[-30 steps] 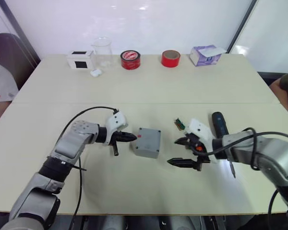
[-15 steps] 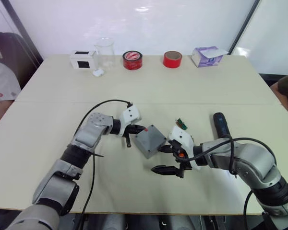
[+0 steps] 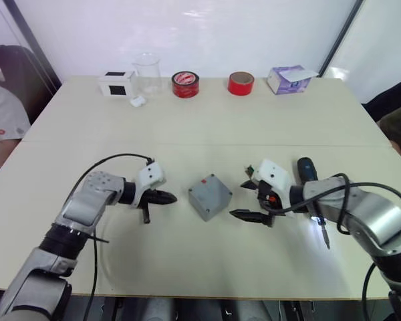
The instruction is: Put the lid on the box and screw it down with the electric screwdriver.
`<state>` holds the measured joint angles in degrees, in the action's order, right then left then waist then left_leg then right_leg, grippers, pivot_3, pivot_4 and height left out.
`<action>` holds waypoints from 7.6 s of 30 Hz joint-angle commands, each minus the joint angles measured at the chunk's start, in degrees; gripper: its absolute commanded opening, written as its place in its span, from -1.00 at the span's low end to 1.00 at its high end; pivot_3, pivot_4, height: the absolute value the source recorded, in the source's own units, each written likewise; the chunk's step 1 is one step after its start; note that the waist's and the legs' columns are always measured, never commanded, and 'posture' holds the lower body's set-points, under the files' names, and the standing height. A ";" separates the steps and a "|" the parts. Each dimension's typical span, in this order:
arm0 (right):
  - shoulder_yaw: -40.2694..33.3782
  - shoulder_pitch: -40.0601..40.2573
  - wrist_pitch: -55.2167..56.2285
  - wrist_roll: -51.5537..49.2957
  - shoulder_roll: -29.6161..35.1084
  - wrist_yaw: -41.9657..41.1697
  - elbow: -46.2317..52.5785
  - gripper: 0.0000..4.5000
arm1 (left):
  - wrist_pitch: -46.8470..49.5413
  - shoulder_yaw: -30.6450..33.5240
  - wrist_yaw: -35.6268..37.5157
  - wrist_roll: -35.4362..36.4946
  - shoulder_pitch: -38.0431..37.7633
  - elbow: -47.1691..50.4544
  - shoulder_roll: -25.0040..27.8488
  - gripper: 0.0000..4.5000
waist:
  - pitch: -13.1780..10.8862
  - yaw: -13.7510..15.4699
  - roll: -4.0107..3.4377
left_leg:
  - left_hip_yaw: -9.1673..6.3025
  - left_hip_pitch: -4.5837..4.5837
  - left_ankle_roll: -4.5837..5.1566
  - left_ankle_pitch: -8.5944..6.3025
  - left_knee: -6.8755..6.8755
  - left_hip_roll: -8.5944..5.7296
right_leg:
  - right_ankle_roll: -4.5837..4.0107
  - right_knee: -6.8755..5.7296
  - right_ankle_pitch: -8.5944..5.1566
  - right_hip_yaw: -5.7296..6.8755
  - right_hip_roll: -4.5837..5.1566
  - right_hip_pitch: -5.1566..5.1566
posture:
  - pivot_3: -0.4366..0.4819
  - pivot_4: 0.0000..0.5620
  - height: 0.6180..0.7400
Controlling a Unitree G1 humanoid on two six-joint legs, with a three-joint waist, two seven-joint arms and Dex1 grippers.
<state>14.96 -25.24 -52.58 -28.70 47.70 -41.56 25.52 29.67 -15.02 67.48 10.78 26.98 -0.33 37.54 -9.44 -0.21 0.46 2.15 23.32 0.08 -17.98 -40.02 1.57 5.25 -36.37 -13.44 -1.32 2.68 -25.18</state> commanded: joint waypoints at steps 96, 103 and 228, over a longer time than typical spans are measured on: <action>-15.57 0.88 15.29 11.46 -13.24 4.10 -24.70 -0.98 | 12.10 7.54 -7.39 14.83 5.65 11.00 -3.54 -1.00 | 0.00 0.51 -0.01 | 0.21 -0.26 -0.02 0.01 -0.01 -0.02 | 0.00 -0.06 0.01 0.00 -0.05 0.24 | -0.05 -0.47 1.00; -15.86 1.20 14.82 11.26 -13.15 3.95 -24.01 -0.98 | 11.43 7.40 -7.38 14.61 6.02 10.15 -3.86 -1.00 | 0.00 0.52 -0.01 | 0.21 -0.26 -0.02 0.01 -0.01 -0.02 | 0.00 -0.06 0.01 0.00 -0.05 0.24 | -0.05 -0.47 1.00; -6.95 -16.34 -39.92 -13.47 21.75 -0.70 -33.18 0.96 | 9.81 0.83 -0.81 18.45 6.01 25.64 1.04 -1.00 | -0.02 -0.57 -0.05 | 0.33 -0.35 0.03 -0.02 0.10 0.00 | -0.07 0.21 -0.02 -0.15 -0.05 0.34 | -0.05 -0.47 1.00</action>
<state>6.38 -38.94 -92.16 -43.03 68.88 -41.16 -5.77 40.42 -14.33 66.87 29.25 32.62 23.58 38.20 -9.45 -0.77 0.41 2.47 22.96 0.11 -17.99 -39.92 1.57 5.19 -36.15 -13.46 -1.49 2.63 -24.84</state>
